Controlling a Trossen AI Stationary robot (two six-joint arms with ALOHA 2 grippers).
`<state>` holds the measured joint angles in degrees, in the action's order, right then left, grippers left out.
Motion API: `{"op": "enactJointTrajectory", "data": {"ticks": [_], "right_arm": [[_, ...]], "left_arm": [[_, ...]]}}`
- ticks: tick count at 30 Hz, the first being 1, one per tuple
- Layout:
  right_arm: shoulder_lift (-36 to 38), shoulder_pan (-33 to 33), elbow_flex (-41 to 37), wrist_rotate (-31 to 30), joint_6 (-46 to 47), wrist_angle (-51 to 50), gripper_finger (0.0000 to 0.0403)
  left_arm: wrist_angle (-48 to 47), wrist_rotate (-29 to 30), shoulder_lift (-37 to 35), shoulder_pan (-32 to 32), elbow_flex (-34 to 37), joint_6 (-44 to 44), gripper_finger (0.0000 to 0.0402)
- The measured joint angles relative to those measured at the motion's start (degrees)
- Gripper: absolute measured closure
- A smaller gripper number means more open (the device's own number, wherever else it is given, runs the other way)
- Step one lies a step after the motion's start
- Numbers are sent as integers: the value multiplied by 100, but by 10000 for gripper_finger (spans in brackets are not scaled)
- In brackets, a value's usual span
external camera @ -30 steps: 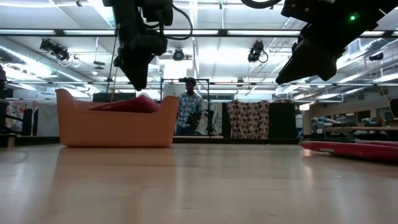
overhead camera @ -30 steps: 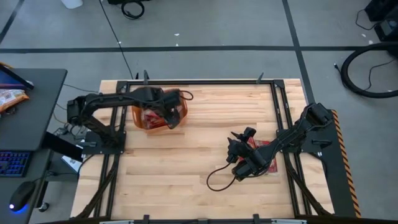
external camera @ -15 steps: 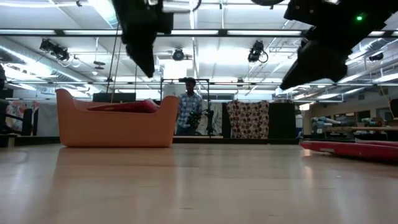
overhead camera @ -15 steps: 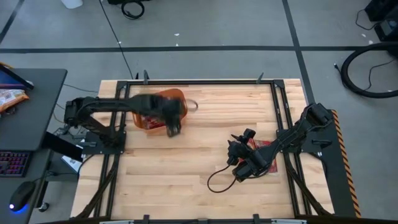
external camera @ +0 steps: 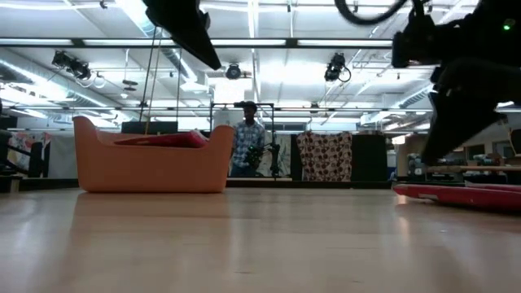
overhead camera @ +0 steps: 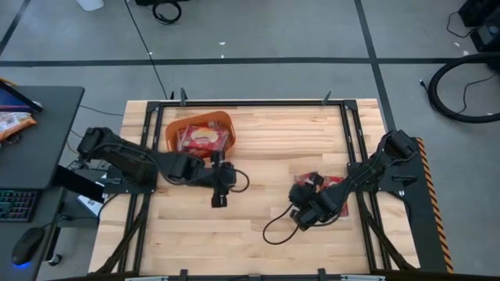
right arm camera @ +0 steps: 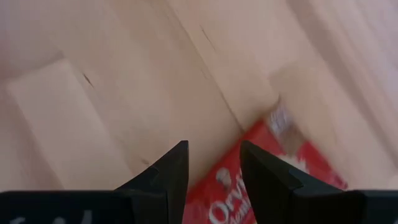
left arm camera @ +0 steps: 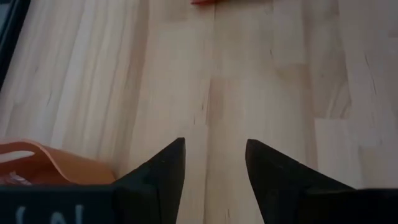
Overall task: Sort popcorn bags into baskets
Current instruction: Put the popcorn bag into the orange bin
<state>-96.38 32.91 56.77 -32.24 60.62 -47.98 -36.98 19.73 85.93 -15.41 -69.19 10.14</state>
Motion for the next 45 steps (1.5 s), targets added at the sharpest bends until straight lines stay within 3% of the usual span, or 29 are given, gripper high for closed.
{"op": "enactJointTrajectory", "data": {"ticks": [9,18,26,34,38,45], "right_arm": [[-431,-52,230,390,997,-255,254],[-1469,-90,1065,493,2135,-1711,254],[-1989,-112,1176,762,2192,-1704,252],[-1846,-123,1147,842,2177,-1673,256],[-1846,-116,1147,842,1934,-1651,289],[-1837,-116,1147,857,1546,-1694,390]], "left_arm": [[-10,171,0,-310,0,-35,230],[-58,172,0,-307,0,-139,230],[-58,172,0,-304,0,-182,230],[-71,169,0,-305,0,-144,230],[-78,168,0,-307,0,-46,230],[-80,166,0,-307,0,-29,230]]}}
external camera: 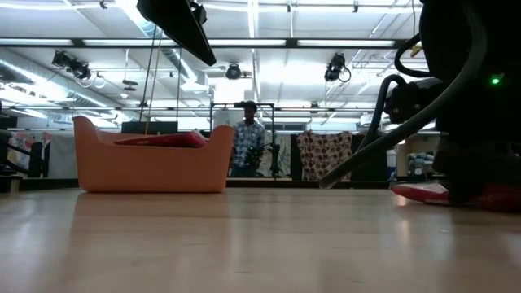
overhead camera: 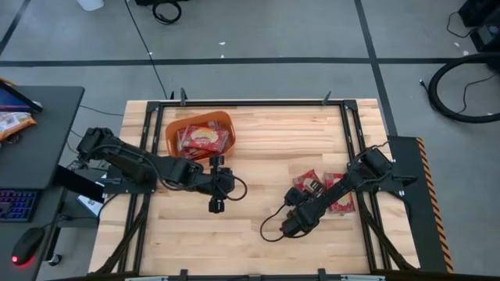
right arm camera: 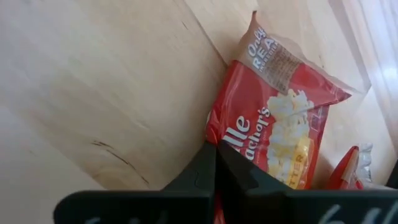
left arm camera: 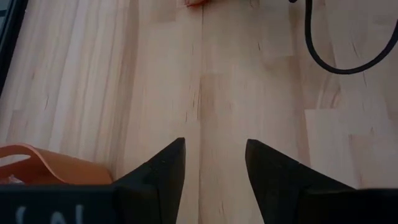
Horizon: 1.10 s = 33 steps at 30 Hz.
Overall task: Sort popcorn bags into baskets
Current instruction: Put the popcorn bag into the orange bin
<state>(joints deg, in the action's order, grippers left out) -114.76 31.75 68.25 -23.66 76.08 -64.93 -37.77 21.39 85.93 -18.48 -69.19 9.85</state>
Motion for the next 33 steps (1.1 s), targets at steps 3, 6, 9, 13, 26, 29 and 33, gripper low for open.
{"op": "enactJointTrajectory", "data": {"ticks": [3,6,9,13,26,29,33], "right_arm": [[2,0,0,-2,-147,-29,390],[3,6,3,-2,-293,-63,390],[17,17,113,3,-526,-157,396],[23,64,551,-227,-751,-649,396],[33,390,2167,-1326,-2485,-1085,399],[34,429,2333,-1338,-2881,-915,399],[34,461,2480,-1329,-3434,-528,399]], "left_arm": [[2,1,0,0,0,-2,230],[5,0,0,4,0,-2,230],[9,0,2,4,0,0,230],[144,2,104,-37,24,-136,230],[1787,179,1134,-298,70,-1198,178],[2119,197,1270,-280,70,-1381,148],[2583,241,1357,-280,66,-1710,121]]}}
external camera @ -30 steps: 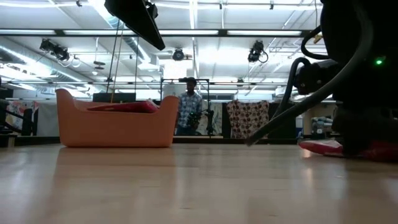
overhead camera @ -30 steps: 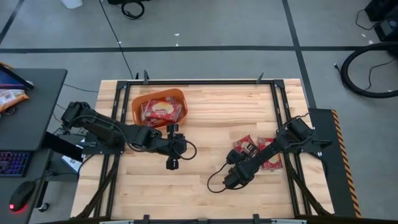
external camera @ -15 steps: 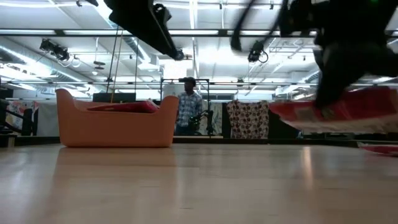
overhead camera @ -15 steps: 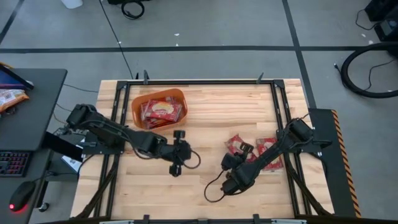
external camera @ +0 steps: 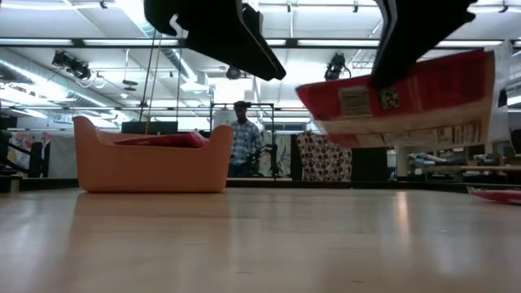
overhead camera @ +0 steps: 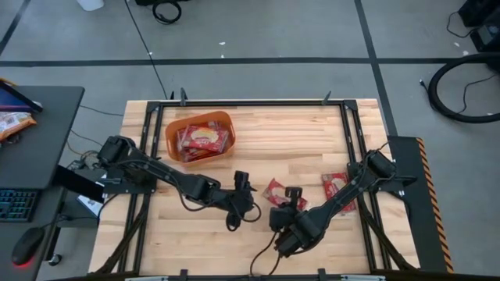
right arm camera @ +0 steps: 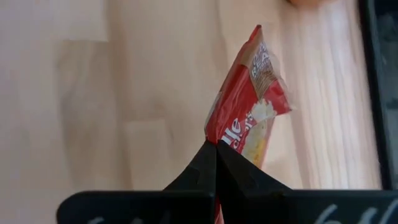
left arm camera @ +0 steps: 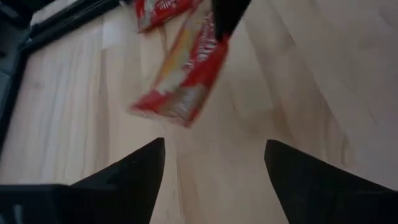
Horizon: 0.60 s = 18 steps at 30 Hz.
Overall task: Sort popcorn bags into baskets
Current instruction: Put the popcorn bag into the orange bin
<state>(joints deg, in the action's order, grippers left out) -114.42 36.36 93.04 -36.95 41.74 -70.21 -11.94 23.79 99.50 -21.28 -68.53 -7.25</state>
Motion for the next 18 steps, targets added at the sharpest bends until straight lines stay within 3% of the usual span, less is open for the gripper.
{"op": "enactJointTrajectory", "data": {"ticks": [10,18], "right_arm": [[44,-7,78,2,-972,908,399],[193,-15,78,-298,-1340,1286,398]], "left_arm": [[101,-57,-2,-21,-1,-709,115],[57,-256,-2,-23,2,-695,117]]}}
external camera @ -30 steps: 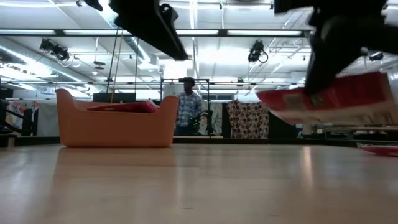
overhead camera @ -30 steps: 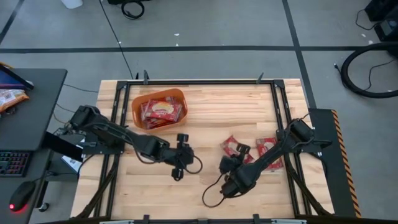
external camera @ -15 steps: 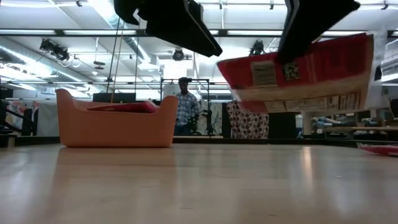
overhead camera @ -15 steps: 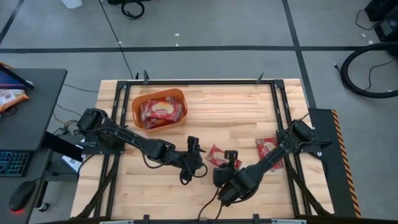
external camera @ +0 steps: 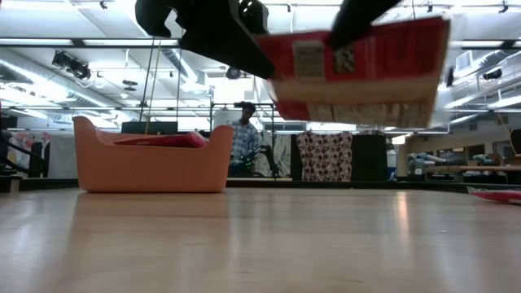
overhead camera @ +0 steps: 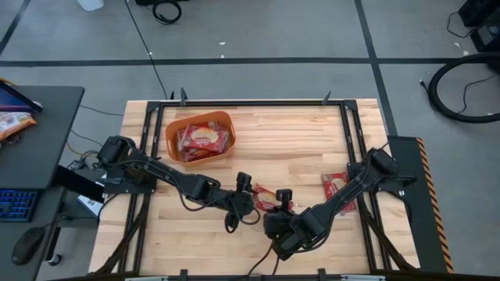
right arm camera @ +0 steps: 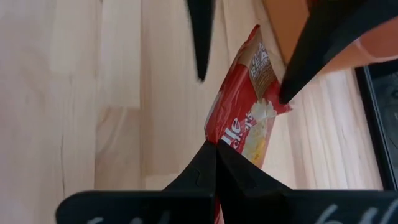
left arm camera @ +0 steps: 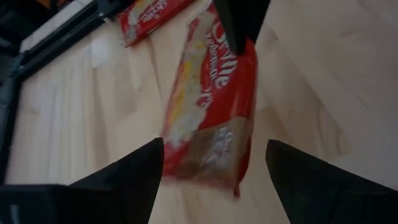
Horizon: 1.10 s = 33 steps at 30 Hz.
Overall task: Sort popcorn bags into baskets
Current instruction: Put the popcorn bag into the orange bin
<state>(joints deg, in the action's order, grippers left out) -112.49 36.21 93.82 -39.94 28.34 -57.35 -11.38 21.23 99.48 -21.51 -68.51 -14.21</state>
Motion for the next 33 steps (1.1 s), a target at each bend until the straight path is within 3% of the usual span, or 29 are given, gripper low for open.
{"op": "enactJointTrajectory", "data": {"ticks": [7,16,21,25,27,33], "right_arm": [[137,-22,-1,-58,-472,514,397],[162,-34,-2,-61,-602,669,391],[162,-39,-2,-164,-727,833,356],[228,-39,-7,-308,-755,782,316],[356,-37,-7,-409,-743,731,298],[876,106,-7,-416,-711,615,264]], "left_arm": [[42,-157,0,2,0,-6,162],[17,-153,-2,2,0,-65,292],[-42,-70,-2,-6,4,-81,360],[-226,-13,-22,-27,4,-60,378],[-470,241,-69,-76,7,-57,378],[-1331,1768,-699,-440,3,-10,371]]}}
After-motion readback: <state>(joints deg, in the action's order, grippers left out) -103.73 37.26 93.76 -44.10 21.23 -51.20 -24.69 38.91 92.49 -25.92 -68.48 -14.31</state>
